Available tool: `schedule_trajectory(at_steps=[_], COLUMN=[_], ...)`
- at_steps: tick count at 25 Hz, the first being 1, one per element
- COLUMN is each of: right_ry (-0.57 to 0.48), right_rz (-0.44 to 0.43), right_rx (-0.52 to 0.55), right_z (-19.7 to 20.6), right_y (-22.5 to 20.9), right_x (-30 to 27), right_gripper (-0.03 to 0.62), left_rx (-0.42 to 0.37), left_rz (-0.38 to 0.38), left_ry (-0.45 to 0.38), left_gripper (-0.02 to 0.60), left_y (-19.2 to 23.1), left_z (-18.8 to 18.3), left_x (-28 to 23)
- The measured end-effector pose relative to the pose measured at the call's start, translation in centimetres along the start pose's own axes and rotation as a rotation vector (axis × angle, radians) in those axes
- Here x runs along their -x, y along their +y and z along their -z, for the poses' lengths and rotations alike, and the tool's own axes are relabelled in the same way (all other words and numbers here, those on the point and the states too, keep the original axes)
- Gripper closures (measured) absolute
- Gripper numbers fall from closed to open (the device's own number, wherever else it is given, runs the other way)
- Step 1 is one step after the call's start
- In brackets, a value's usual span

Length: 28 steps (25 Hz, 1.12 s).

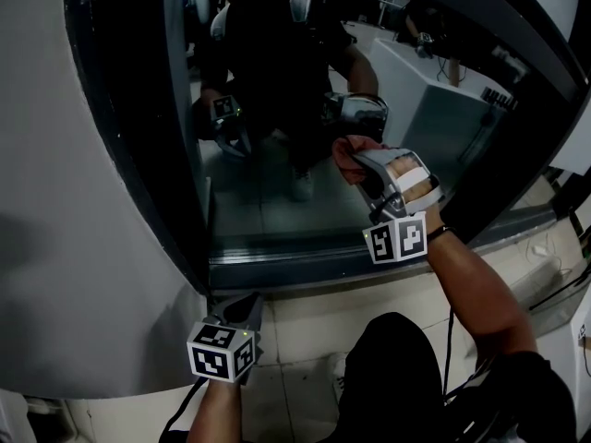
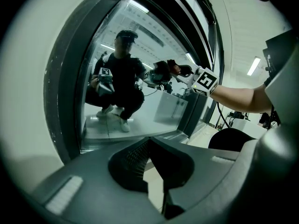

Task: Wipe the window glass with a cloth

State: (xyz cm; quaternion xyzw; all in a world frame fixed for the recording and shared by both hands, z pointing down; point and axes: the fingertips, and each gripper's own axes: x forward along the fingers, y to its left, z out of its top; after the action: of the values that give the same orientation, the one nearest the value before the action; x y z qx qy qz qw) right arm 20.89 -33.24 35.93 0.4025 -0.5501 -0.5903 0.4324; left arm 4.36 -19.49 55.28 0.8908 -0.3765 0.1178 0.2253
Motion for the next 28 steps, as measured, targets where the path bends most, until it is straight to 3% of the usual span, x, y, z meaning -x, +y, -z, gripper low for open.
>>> schedule_trajectory(at_steps=[15,28], right_ry=[-0.023,-0.029], right_rz=[-0.064,-0.138], right_rx=[0.017,-0.06], right_z=[-0.4,-0.9], right_y=[3.7,6.3], right_x=[0.2,-0.2], right_gripper=[0.52,0.52], left_rx=[0.0,0.003], left_rz=[0.005,0.013], left_ry=[0.004,0.021], left_gripper=[0.565,0.565], left_y=[-0.1,0.1], left_z=[0.3,0.8], left_x=[-0.3,-0.5])
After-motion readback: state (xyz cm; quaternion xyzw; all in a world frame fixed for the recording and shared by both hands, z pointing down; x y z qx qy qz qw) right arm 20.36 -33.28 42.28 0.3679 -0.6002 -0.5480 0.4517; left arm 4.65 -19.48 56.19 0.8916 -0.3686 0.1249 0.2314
